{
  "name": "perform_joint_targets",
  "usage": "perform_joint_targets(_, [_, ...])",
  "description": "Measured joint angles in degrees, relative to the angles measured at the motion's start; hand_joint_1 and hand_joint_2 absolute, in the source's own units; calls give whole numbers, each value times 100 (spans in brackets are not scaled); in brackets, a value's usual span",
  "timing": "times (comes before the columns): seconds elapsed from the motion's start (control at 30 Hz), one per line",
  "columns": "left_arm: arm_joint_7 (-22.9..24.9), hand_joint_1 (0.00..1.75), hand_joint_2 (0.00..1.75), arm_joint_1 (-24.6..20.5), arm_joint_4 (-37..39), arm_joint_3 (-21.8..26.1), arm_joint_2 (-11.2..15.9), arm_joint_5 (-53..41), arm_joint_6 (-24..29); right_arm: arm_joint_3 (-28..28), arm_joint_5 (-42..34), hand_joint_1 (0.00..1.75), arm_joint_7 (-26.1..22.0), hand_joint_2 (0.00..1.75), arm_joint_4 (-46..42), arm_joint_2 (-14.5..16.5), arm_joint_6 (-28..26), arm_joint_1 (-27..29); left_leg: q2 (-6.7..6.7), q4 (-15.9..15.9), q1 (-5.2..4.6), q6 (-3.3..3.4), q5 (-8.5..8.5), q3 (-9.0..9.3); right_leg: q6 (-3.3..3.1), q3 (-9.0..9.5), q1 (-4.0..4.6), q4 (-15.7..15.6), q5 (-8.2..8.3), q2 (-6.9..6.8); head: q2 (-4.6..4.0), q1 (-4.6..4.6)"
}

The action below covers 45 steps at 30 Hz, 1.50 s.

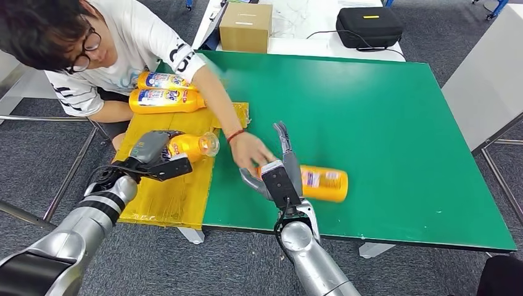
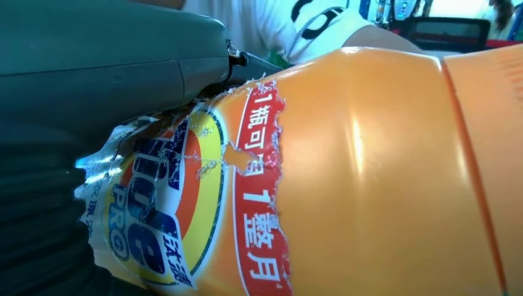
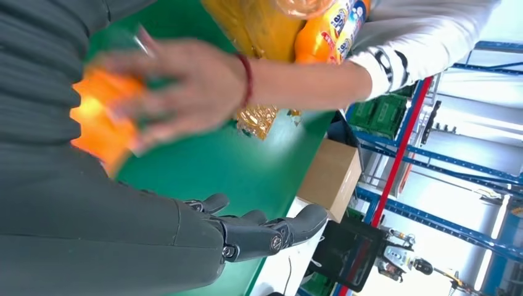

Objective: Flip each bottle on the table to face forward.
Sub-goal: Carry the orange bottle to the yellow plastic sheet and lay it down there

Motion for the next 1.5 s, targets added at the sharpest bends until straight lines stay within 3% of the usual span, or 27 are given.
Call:
perform_joint_targets(0.4, [49, 175, 175, -146, 195, -285, 199, -365, -124, -1, -23, 0, -33, 175, 0, -1, 36, -1, -3, 0, 0, 0, 0, -2, 0, 1, -1, 1, 0, 0, 0, 1])
perform_joint_targets(0.57, [294, 175, 175, -385, 419, -729, 427, -1093, -408, -1, -67, 0, -97, 175, 0, 0, 132, -6, 0, 0, 1, -1, 1, -1, 0, 0, 1, 3, 0, 0, 0, 1])
perform_joint_targets(0.8, [1039, 175, 175, -586, 818, -1585, 606, -2142, -619, 9, -129, 0, -125, 175, 31, 38, 300, -76, -6, 0, 1, -1, 1, -2, -1, 2, -1, 8, -1, -1, 0, 1])
perform_joint_targets(0.83, [1107, 152, 175, -594, 857, -1701, 610, -2227, -611, 14, -129, 0, -125, 175, 44, 47, 319, -96, -10, 0, 0, -1, 1, -1, -1, 4, -1, 8, -2, -2, 0, 1])
perform_joint_targets(0.93, [1228, 21, 175, -609, 943, -1969, 604, -2338, -486, 40, -129, 0, -125, 175, 95, 73, 350, -164, -19, 0, 0, -1, 0, 1, -2, 9, -2, 6, -3, -3, 0, 1])
perform_joint_targets(0.97, [1256, 0, 175, -605, 964, -2025, 593, -2345, -423, 48, -129, 0, -125, 175, 114, 80, 352, -182, -18, 0, 0, -1, 0, 3, -2, 10, -2, 5, -3, -3, 0, 2])
perform_joint_targets(1.3, [1251, 0, 175, -497, 1043, -2196, 362, -2170, 166, 96, -93, 0, -89, 175, 241, 98, 350, -224, -27, -1, -1, 1, 3, 19, -3, 28, -3, 6, -3, -9, 0, -1])
perform_joint_targets(1.5, [569, 0, 175, -296, 1026, -1916, 299, -1279, 701, 95, 51, 0, 18, 175, 314, 85, 316, -248, -27, -1, -2, 3, 5, 20, -2, 30, -3, 6, -3, -13, 0, 1])
